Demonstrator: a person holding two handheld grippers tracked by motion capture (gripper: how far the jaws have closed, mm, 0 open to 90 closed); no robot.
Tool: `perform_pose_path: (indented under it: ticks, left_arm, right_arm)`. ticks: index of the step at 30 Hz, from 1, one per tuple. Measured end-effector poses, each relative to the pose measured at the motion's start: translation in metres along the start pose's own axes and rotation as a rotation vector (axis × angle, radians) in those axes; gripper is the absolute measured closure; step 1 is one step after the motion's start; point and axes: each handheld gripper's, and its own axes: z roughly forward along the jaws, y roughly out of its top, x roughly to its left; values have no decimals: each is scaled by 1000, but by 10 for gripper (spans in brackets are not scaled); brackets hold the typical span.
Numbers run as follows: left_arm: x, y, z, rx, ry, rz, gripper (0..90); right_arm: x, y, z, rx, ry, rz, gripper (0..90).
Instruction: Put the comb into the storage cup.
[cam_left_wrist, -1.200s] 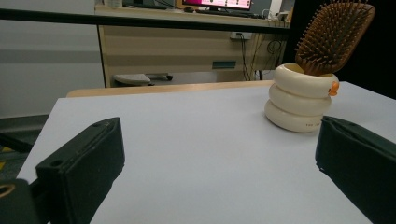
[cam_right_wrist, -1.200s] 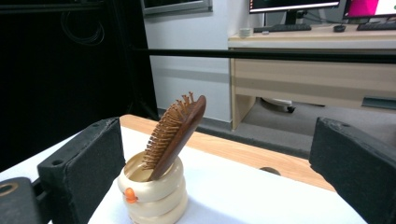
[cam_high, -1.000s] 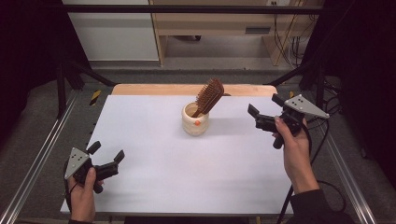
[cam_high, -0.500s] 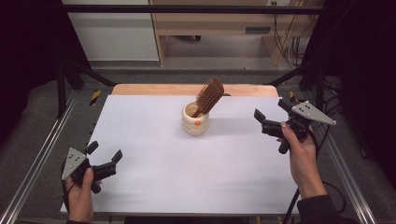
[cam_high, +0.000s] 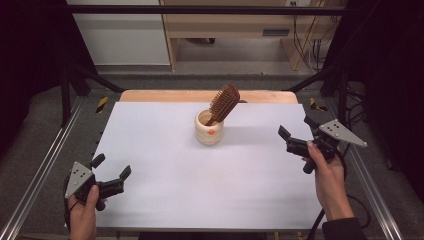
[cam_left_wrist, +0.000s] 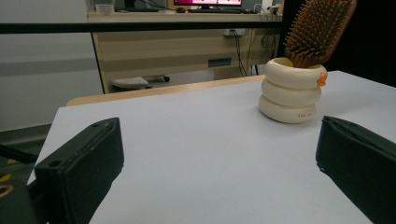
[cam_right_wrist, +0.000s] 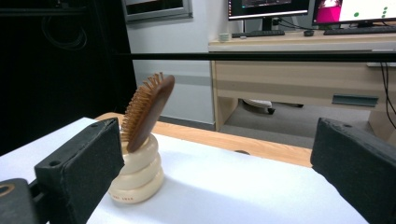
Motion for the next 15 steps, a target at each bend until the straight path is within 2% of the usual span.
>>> perform_pose_path:
  ticks: [5, 7, 15]
  left_arm:
    - [4, -1, -4, -7, 7, -22, 12]
    - [5, -2, -3, -10, -3, -36, 13]
    - [7, -3, -1, -6, -9, -33, 12]
  right_arm:
    - [-4, -9, -8, 7, -9, 9, 39]
    - [-5, -14, -11, 13, -11, 2, 37]
    - [-5, -27, -22, 12, -13, 10, 31]
